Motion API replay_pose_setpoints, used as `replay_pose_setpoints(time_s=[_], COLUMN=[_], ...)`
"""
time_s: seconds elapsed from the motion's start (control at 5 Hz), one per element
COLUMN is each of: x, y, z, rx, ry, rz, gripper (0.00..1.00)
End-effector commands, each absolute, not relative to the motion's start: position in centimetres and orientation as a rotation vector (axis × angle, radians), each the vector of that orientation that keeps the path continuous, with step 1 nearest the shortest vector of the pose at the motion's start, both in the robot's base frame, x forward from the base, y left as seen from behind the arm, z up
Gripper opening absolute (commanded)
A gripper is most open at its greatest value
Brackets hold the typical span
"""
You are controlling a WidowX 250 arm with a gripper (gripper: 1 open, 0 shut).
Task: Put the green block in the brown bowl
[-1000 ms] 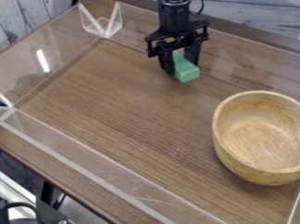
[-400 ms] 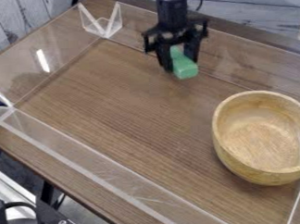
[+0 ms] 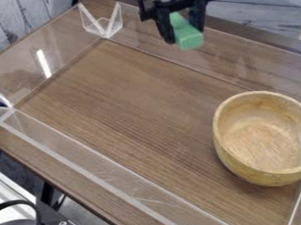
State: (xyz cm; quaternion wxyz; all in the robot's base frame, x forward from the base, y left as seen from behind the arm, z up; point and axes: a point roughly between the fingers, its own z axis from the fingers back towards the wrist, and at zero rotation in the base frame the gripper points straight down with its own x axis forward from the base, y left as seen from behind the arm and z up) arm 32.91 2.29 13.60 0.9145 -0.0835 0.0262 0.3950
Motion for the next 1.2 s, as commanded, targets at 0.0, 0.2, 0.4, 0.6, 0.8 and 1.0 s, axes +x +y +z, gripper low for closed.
replay_pose_setpoints(time_s=[0.0, 0.2, 0.4, 0.6, 0.8, 1.0], x=[31.3, 30.1, 28.7, 27.9, 27.1, 26.6], y=[-0.7, -4.6, -7.2, -9.4, -10.6, -11.8], z=[15.6, 14.6, 13.6, 12.5, 12.1, 11.2], rx=[-0.179, -0.163, -0.146, -0.135, -0.128, -0.12], ry=[0.0, 0.022, 0.051, 0.066, 0.08, 0.092], rz=[0.687, 0.575, 0.483, 0.421, 0.362, 0.317], gripper=[0.0, 0.0, 0.0, 0.0, 0.0, 0.0])
